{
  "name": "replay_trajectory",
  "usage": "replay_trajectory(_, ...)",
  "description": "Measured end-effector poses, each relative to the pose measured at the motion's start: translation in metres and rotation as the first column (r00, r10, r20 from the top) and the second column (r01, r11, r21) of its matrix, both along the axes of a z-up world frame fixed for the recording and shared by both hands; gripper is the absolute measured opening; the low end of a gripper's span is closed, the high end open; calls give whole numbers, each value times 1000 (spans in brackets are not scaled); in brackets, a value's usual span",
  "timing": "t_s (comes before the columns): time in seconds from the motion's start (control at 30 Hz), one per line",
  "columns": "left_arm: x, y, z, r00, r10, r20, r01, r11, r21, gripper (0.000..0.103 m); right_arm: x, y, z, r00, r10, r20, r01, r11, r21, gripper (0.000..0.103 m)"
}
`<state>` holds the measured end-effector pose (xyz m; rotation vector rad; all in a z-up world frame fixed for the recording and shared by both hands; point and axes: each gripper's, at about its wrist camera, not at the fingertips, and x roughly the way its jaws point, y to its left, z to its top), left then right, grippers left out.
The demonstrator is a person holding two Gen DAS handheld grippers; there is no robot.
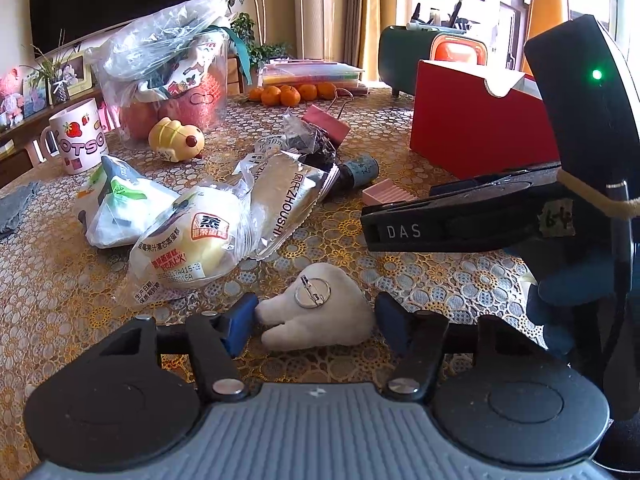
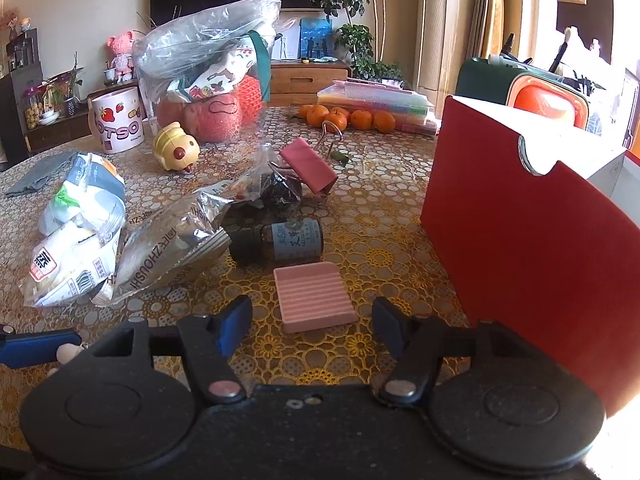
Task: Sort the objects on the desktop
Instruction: 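Close left tool on white plush while right tool closes on pink block, then carry white plush with left tool over red box while right carries pink block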
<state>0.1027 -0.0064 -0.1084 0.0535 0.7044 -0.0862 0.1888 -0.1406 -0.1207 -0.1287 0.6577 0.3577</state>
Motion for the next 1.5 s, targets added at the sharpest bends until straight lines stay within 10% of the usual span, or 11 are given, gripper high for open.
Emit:
replay_trajectory(0.27,-1,0,1,1000,0,-4,0,1000,-6,59,-2,-2,2,1000,-10,6,10,1000,9,42)
replay_trajectory(1.5,-39,-30,81,997,-32,67,35,998,-53,55,-80,-66,79,1000,28,-2,-27,986,163,41)
